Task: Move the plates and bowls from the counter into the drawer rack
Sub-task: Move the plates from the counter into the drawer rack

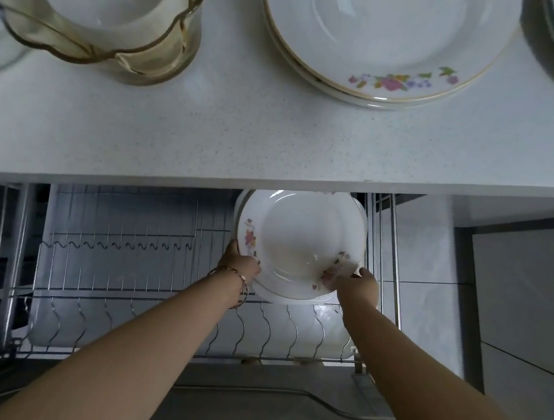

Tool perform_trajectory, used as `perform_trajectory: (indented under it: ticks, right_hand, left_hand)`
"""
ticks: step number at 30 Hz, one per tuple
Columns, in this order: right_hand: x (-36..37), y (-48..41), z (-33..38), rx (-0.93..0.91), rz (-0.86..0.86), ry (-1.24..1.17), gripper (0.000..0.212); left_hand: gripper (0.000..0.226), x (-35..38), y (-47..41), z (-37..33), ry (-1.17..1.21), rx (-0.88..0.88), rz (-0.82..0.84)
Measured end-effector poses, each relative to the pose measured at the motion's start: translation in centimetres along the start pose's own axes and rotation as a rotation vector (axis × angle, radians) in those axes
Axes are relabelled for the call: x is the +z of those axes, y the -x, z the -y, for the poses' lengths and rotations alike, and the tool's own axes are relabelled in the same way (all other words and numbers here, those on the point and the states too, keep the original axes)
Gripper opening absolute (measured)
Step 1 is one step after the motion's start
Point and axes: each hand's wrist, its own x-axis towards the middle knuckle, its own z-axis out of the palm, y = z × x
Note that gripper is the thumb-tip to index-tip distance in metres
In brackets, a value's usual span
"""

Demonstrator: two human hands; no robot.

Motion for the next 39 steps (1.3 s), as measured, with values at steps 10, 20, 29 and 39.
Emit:
perform_trajectory:
  ticks: [10, 20, 29, 39]
  right_hand:
    - [-11.5, 10.4, 10.6, -0.604, 0.361, 0.788, 0.041]
    - [-17.1, 10.7, 26.2, -0.7, -0.07, 0.36, 0.06]
    - [-16.3, 6.7, 25.1, -0.453, 0.157, -0.233, 0.031]
    - [-21.8, 13.6, 13.9, -0.526, 0.218, -0.188, 0.017]
  left_hand:
    - [0.019, -4.3, 17.4, -11.3, -0.311, 0.489, 0.298]
    - [0.051, -6.2, 15.8, -24.5, 0.151, 0.39, -0.184]
    - [0.052, -6.1, 12.5, -24.4, 0.44, 0.356, -0.037]
    - [0.047, -6.8, 20.0, -12.9, 0.338, 0.223, 0.251]
